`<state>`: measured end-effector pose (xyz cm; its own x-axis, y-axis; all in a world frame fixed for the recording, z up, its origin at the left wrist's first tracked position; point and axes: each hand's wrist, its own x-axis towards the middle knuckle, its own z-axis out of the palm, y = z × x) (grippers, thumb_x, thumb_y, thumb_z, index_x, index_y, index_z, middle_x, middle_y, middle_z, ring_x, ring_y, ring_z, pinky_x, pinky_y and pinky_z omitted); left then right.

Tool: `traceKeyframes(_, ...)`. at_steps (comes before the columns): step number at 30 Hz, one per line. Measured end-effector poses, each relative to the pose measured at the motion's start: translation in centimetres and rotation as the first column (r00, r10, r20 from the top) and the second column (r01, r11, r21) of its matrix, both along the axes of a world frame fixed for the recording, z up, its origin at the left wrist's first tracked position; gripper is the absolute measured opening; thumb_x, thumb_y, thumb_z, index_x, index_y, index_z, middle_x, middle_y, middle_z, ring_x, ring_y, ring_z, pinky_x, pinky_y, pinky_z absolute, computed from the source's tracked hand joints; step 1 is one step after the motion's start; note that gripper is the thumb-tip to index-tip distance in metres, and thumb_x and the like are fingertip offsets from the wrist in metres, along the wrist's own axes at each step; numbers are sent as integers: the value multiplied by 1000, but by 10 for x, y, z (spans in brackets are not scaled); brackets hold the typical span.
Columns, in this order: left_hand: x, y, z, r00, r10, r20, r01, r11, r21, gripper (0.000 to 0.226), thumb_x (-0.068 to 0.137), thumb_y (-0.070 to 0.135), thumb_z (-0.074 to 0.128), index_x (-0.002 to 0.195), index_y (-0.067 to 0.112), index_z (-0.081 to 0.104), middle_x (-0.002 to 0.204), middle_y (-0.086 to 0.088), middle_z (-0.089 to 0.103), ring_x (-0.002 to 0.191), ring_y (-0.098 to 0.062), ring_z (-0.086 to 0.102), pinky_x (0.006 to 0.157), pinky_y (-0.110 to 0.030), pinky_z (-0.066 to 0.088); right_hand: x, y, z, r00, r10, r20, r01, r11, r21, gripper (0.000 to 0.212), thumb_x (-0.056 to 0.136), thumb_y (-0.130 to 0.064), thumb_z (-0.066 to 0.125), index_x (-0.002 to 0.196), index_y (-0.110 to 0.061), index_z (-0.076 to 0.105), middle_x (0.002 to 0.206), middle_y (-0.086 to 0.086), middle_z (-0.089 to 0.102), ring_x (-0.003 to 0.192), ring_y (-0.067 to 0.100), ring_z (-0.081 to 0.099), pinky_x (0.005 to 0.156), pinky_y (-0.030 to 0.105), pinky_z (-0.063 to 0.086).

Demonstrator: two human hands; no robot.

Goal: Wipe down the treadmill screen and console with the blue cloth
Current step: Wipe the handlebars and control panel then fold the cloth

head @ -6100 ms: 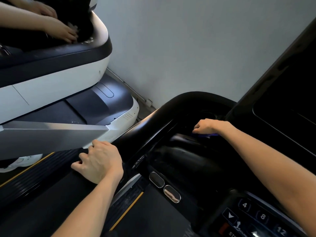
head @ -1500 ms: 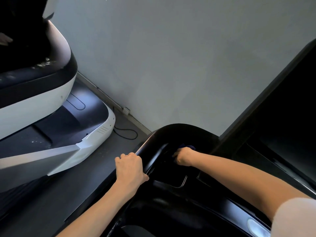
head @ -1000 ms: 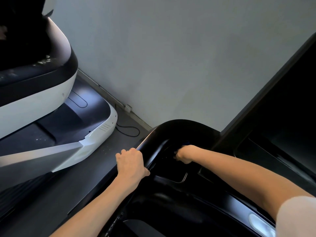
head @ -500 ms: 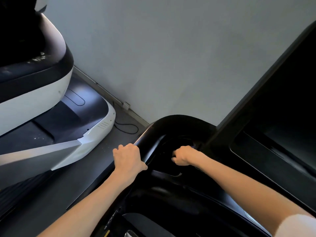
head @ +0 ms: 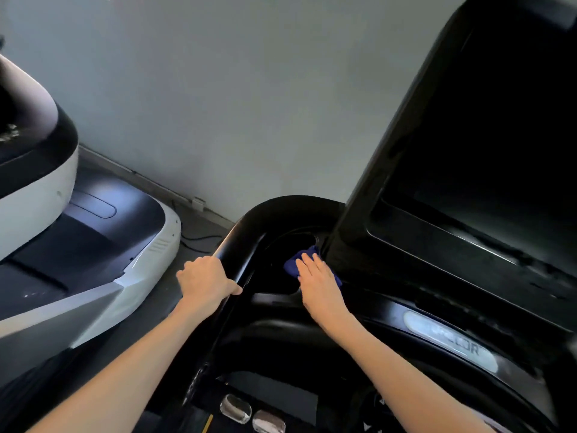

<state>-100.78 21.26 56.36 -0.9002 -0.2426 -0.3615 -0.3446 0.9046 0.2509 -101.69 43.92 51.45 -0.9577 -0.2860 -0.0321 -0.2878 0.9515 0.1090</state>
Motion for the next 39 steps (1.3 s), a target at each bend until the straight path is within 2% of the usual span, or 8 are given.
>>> traceKeyframes(5, 1, -1, 2, 1000, 19, 4, -19, 1000, 14, 68, 64, 53, 79, 111, 8, 59, 110, -9, 63, 107, -29, 56, 82, -36, 45, 25, -13, -15, 999, -30, 27, 35, 983, -181, 39, 66, -13, 61, 104, -7, 70, 111, 10, 68, 104, 31, 65, 90, 34, 49)
traceKeyframes(10, -3, 2, 5, 999, 15, 38, -16, 1000, 20, 64, 63, 49, 81, 108, 9, 61, 108, -9, 62, 106, -29, 58, 82, -36, 46, 15, 13, -7, 982, 76, -172, -127, 943, -308, 33, 77, -14, 51, 102, -3, 70, 108, 14, 69, 98, 32, 67, 97, 31, 37)
traceKeyframes(13, -3, 2, 4, 999, 18, 36, -18, 1000, 19, 65, 62, 49, 81, 109, 9, 61, 108, -8, 62, 104, -29, 59, 79, -34, 46, -10, 5, 28, 965, -6, -264, -47, 980, -195, 33, 80, -12, 48, 105, 0, 67, 109, 15, 67, 104, 35, 63, 92, 38, 48)
traceKeyframes(15, -3, 1, 5, 999, 17, 30, -18, 1000, 22, 66, 62, 50, 81, 109, 9, 61, 106, -8, 63, 103, -28, 60, 75, -34, 46, -23, -16, 52, 981, -142, -133, 142, 990, -8, 32, 87, -6, 45, 116, -3, 58, 121, 14, 59, 118, 33, 50, 97, 38, 40)
traceKeyframes(22, -1, -2, -4, 1000, 10, -1, -10, 1000, -3, 70, 62, 56, 78, 111, 9, 59, 107, -6, 62, 104, -27, 57, 72, -32, 41, -20, -76, 23, 912, -409, 43, 338, 805, 488, 50, 99, -13, 32, 139, 15, 23, 146, 39, 17, 133, 54, 20, 111, 51, 23)
traceKeyframes(28, -4, -3, -4, 1000, -9, 0, 9, 1000, -10, 71, 60, 57, 78, 110, 11, 59, 105, -7, 63, 102, -27, 59, 72, -32, 44, -74, -73, 41, 809, -571, 138, 521, 806, 281, 51, 95, -7, 32, 139, 17, 20, 142, 44, 16, 130, 60, 19, 109, 55, 25)
traceKeyframes(34, -4, -2, -4, 1000, -6, -6, 6, 1000, -7, 67, 59, 54, 80, 107, 10, 61, 103, -8, 64, 100, -29, 60, 74, -34, 46, -61, -85, 53, 832, -519, 195, 414, 816, 404, 41, 92, -14, 42, 131, -1, 49, 135, 23, 46, 128, 51, 29, 101, 57, 32)
traceKeyframes(39, -6, -1, -2, 1000, -12, 13, 12, 1000, 8, 67, 58, 51, 81, 107, 11, 61, 104, -7, 63, 99, -28, 61, 70, -32, 44, 11, -59, 26, 917, -399, -13, 399, 917, 4, 36, 85, -5, 45, 114, -8, 65, 126, 7, 58, 119, 27, 50, 90, 36, 45)
